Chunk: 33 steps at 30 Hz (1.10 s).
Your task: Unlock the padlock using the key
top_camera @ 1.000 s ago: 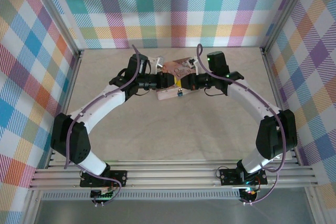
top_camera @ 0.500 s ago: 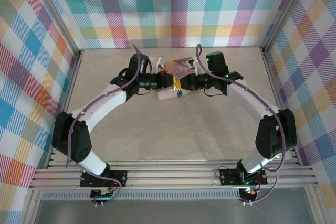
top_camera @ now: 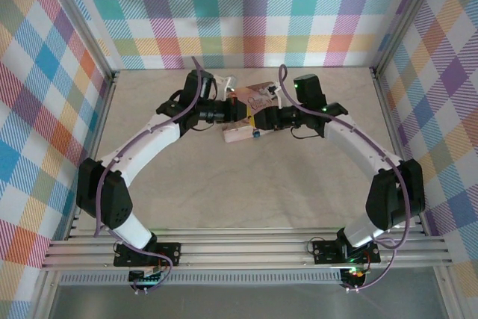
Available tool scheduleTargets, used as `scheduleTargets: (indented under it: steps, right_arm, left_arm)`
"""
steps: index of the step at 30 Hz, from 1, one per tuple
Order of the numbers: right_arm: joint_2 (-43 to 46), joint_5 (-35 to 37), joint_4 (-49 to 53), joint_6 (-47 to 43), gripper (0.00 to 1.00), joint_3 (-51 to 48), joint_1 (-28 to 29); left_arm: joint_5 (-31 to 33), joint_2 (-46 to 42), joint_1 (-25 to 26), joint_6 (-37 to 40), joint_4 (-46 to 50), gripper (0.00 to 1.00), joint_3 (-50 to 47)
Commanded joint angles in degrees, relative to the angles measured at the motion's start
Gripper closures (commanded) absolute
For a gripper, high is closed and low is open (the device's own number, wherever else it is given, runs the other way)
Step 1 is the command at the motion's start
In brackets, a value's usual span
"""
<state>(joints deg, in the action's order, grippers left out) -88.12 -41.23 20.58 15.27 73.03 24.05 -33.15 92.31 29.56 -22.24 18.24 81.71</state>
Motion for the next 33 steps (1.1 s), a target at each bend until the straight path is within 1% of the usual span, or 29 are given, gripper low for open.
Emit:
scheduleTargets:
  steps: [1, 5, 7, 11, 13, 14, 17, 20, 25, 33]
  right_arm:
    - [5.6, 3.3, -0.5, -3.5, 0.52, -2.2, 0.3]
    - [9.8, 10.5, -2.7, -6.8, 0.53, -4.8, 0.7]
    - [10.9, 15.7, -2.7, -9.6, 0.53, -5.1, 2.3]
    - [11.9, 24.5, -4.5, -17.4, 0.51, -5.7, 7.8]
    - [11.6, 27.6, -5.9, -20.4, 0.48, -5.6, 10.5]
    - [11.3, 28.9, -6.5, -23.4, 0.47, -5.4, 11.9]
    - [10.0, 32.6, -7.8, -27.3, 0.44, -4.5, 15.0]
    - [8.7, 35.7, -10.2, -29.8, 0.4, -4.3, 16.7]
    - [6.1, 38.5, -11.9, -31.3, 0.41, -3.2, 17.1]
    - [5.0, 39.9, -16.2, -34.2, 0.49, -3.4, 17.3]
  left_arm:
    - [2.5, 0.7, 0.3, 4.1, 7.7, 1.0, 4.3]
    - [3.9, 1.0, 0.3, 2.1, 11.3, 1.0, 7.0]
    - [5.7, 0.9, 0.3, -0.3, 13.5, 1.0, 8.5]
    - [9.6, 1.5, 0.3, -6.1, 18.9, 1.0, 11.9]
    - [9.5, 1.6, 0.3, -9.0, 19.3, 1.0, 12.6]
    - [9.3, 1.5, 0.3, -10.6, 19.0, 1.0, 12.6]
    - [8.7, 1.2, 0.3, -14.0, 18.1, 1.0, 12.7]
    - [8.6, 0.7, 0.3, -15.2, 18.2, 1.0, 13.7]
    - [9.2, -0.4, 0.4, -16.7, 18.4, 1.0, 13.8]
    - [8.7, -1.5, 0.4, -18.6, 18.1, 1.0, 13.0]
